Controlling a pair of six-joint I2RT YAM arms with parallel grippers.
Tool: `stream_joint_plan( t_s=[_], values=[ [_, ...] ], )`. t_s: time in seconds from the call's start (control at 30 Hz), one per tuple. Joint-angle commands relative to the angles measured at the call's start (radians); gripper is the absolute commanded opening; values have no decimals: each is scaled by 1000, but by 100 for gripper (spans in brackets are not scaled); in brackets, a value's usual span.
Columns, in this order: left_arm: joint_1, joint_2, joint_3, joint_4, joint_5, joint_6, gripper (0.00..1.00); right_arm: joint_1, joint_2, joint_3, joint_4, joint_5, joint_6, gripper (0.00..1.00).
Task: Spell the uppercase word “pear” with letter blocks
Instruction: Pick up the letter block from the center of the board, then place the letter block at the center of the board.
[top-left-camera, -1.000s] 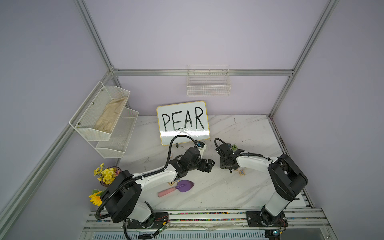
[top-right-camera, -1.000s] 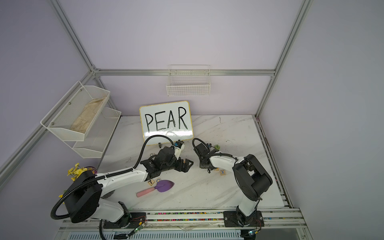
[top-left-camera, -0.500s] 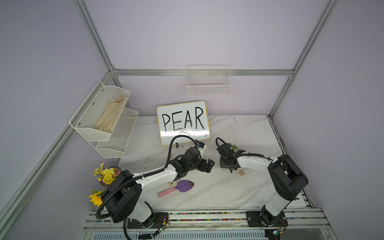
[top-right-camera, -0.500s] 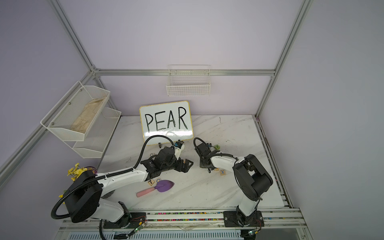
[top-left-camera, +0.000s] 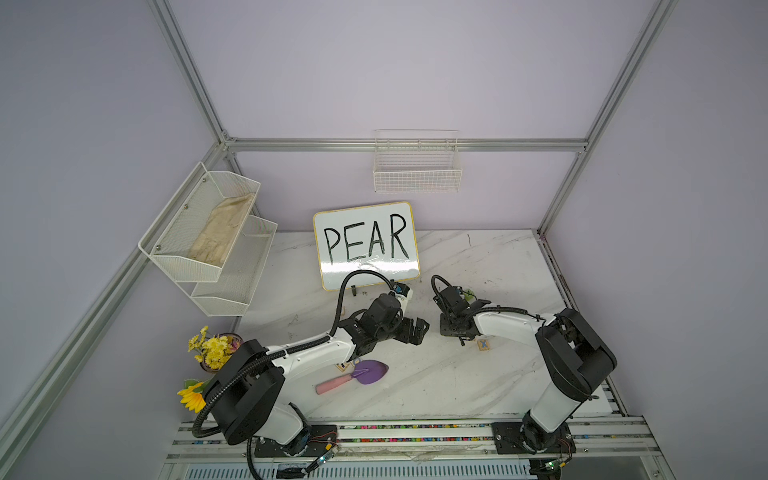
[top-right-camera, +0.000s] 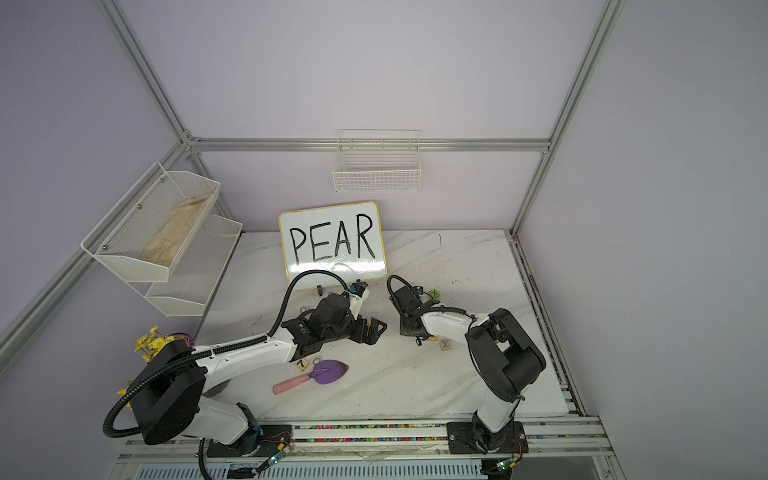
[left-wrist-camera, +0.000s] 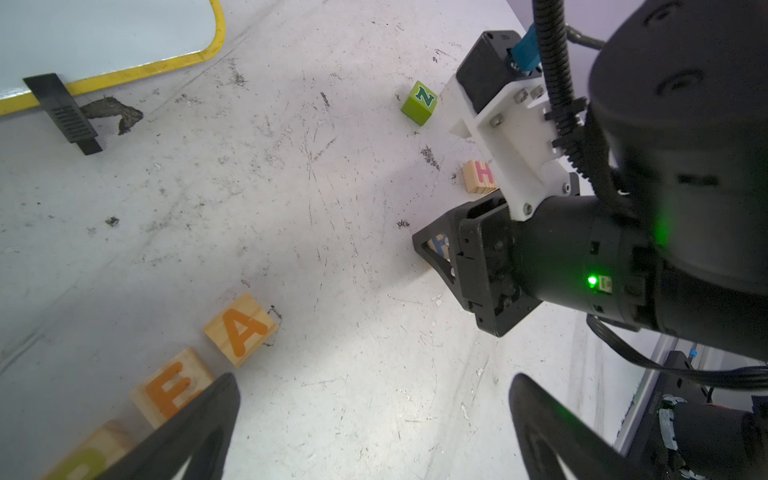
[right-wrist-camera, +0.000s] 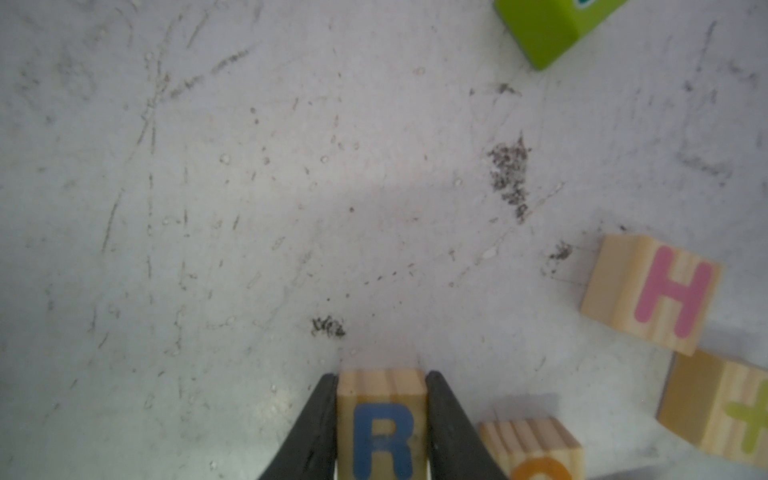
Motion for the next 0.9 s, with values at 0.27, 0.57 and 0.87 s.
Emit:
stream_joint_plan(
  t_s=[0.27,0.57,0.87],
  values=[
    [-6,6,105,9,-27,20,100,-5,-30,81,-57,21,-58,34],
    [-5,-20,91,-7,-62,17,100,10,62,202,-13,-65,-182,33],
    [-5,-129,29,-11,-159,5,100,47,171,307,-37,-139,-290,33]
  ],
)
